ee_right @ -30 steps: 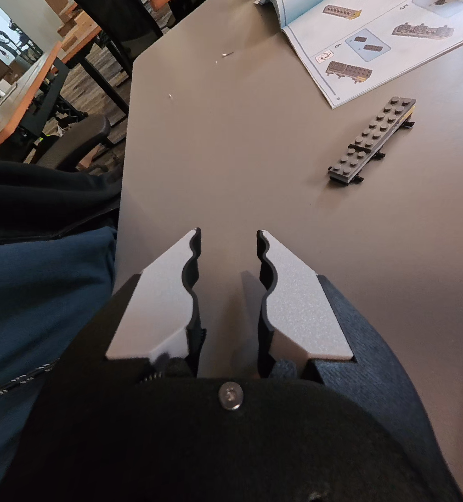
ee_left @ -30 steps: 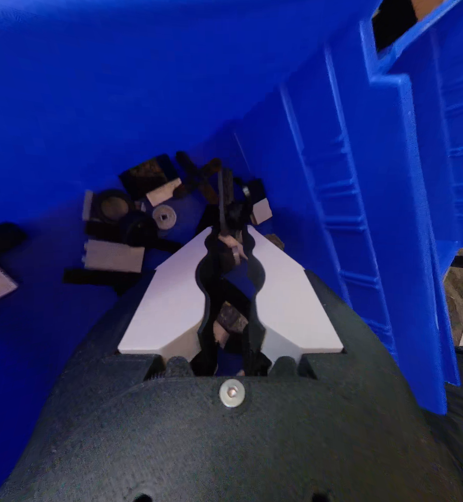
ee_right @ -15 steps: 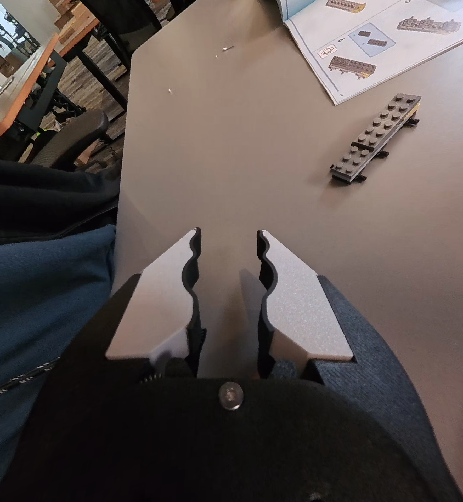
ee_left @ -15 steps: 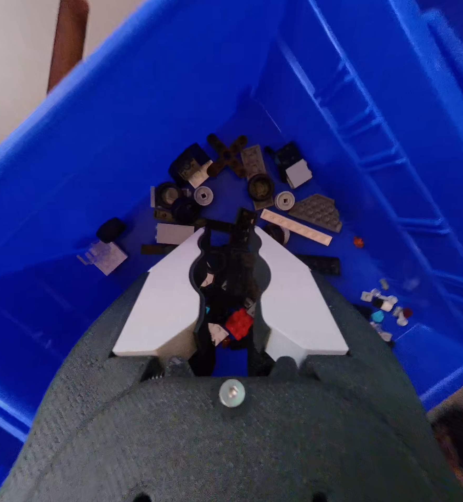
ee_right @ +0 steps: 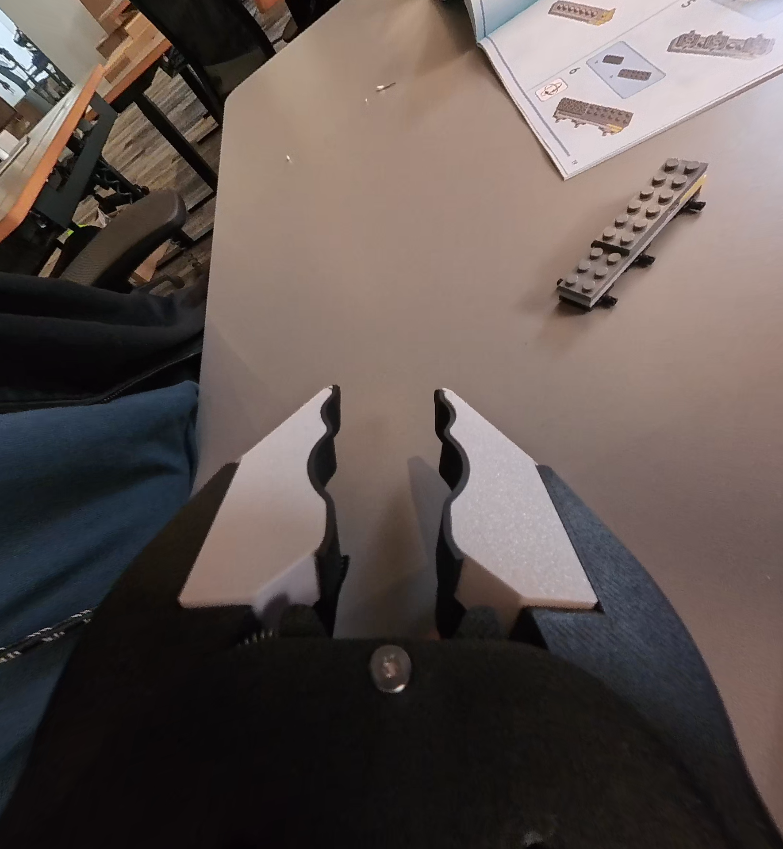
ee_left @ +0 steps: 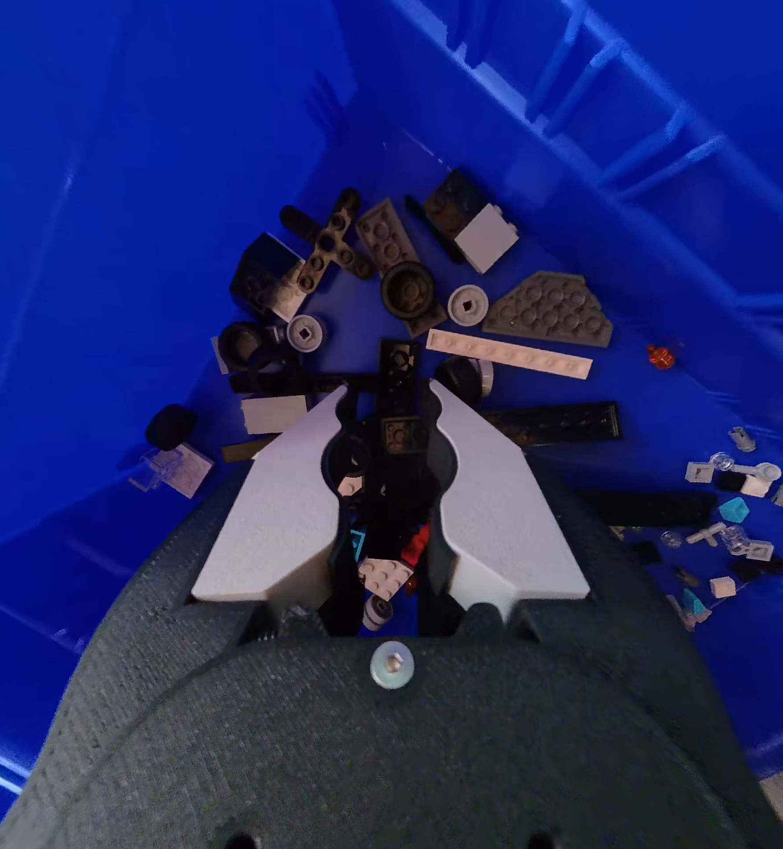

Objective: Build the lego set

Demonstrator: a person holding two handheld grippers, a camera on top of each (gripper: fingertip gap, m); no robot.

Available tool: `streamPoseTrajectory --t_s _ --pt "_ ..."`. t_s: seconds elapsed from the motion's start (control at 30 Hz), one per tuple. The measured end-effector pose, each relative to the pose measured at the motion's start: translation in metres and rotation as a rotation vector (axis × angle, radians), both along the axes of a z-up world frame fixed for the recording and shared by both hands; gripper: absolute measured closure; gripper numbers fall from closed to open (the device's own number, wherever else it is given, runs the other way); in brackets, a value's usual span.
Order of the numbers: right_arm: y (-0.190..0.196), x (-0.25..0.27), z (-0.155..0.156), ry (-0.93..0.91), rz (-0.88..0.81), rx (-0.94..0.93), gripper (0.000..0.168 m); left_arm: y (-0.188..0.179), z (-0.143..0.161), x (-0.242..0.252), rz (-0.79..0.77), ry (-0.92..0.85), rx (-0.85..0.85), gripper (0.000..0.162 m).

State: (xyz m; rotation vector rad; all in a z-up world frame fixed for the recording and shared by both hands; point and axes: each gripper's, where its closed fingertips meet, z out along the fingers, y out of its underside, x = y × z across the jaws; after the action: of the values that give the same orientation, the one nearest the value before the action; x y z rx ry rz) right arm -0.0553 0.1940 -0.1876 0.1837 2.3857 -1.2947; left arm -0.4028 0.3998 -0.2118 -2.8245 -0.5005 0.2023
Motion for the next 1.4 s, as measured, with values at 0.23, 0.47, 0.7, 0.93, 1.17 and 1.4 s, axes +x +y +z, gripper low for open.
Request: streamPoseTrajectory --t_s 0.23,0.47,0.7,0.93,1.17,1.4 --pt "0.000 0.000 -0.001 0.006 0.001 0.005 0.127 0.000 0.000 0.000 -0.008 0.005 0.007 0.136" --pt "0.000 -0.001 0.001 -0.006 -0.009 -0.008 0.127 -0.001 0.005 -0.003 0.122 -0.054 0.074 0.146" --pt "0.000 -0.001 0.001 -0.003 -0.005 -0.005 0.126 0.016 0.049 0.010 0.254 -0.262 0.419 0.146" --pt "0.000 -0.001 0.000 -0.005 -0.004 0.000 0.126 0.013 0.123 0.027 0.299 -0.606 0.913 0.146" --pt "0.000 -0.001 0.000 -0.001 -0.006 0.003 0.126 -0.007 0.134 0.026 0.330 -0.619 0.985 0.146" --pt "0.000 -0.001 -0.001 0.005 -0.006 0.005 0.126 -0.024 0.097 0.030 0.330 -0.411 0.684 0.146"
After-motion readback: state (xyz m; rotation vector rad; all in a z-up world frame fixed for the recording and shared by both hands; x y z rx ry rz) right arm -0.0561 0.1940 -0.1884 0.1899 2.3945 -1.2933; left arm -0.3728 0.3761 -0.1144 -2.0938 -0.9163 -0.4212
